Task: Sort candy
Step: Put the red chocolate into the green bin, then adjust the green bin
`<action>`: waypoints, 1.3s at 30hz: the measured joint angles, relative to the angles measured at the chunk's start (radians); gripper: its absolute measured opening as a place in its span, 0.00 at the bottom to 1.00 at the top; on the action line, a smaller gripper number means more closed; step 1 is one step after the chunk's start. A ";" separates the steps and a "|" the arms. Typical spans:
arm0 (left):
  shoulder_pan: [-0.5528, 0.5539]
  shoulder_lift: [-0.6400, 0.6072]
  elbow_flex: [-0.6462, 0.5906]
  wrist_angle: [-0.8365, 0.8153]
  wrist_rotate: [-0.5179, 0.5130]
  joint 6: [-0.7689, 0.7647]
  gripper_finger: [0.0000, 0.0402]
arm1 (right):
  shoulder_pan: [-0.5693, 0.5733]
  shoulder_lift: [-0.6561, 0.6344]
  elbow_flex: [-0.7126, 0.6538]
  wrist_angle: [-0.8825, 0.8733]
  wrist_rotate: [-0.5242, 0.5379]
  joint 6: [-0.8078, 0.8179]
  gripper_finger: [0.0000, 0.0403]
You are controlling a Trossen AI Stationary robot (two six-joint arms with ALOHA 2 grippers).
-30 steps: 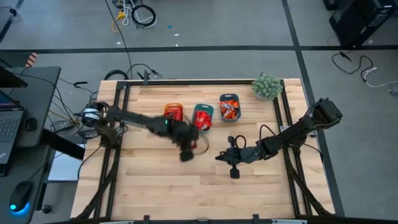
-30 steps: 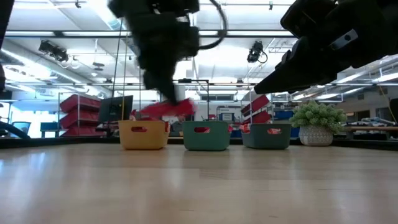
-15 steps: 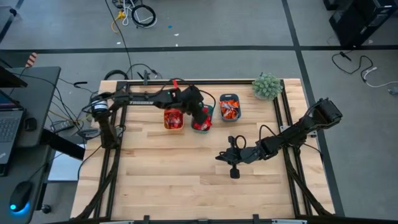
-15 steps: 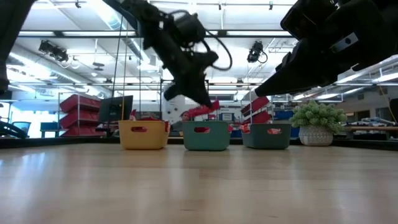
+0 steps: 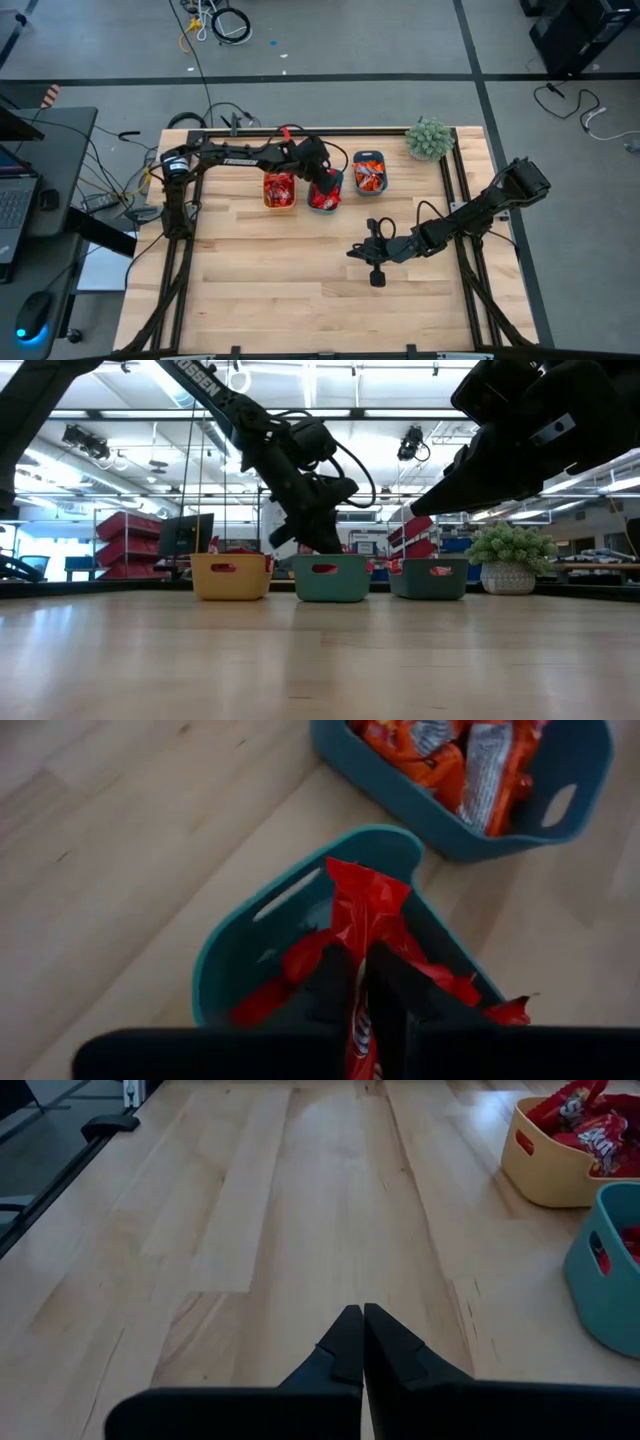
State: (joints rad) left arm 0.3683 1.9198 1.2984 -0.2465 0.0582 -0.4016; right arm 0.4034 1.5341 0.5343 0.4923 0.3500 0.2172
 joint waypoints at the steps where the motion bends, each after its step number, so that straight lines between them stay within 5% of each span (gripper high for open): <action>1: 0.000 0.000 0.000 0.002 0.000 0.019 0.09 | -0.001 0.000 0.000 0.000 0.000 -0.001 0.00; 17: -0.004 -0.005 0.105 -0.050 0.002 0.270 0.38 | -0.055 -0.002 0.000 -0.004 0.017 0.020 0.00; 21: -0.012 -0.055 0.102 -0.053 -0.016 0.394 0.30 | -0.131 -0.003 0.000 -0.029 0.135 0.115 0.00; 27: -0.035 -0.159 -0.036 0.130 -0.027 0.455 0.03 | -0.279 0.009 0.000 -0.044 0.155 0.184 0.00; 39: -0.091 -0.462 -0.434 0.595 -0.027 0.478 0.01 | -0.398 0.161 0.196 -0.325 0.154 0.317 0.00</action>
State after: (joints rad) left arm 0.2774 1.4577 0.8646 0.3484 0.0307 0.0766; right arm 0.0049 1.6952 0.7304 0.1668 0.5045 0.5341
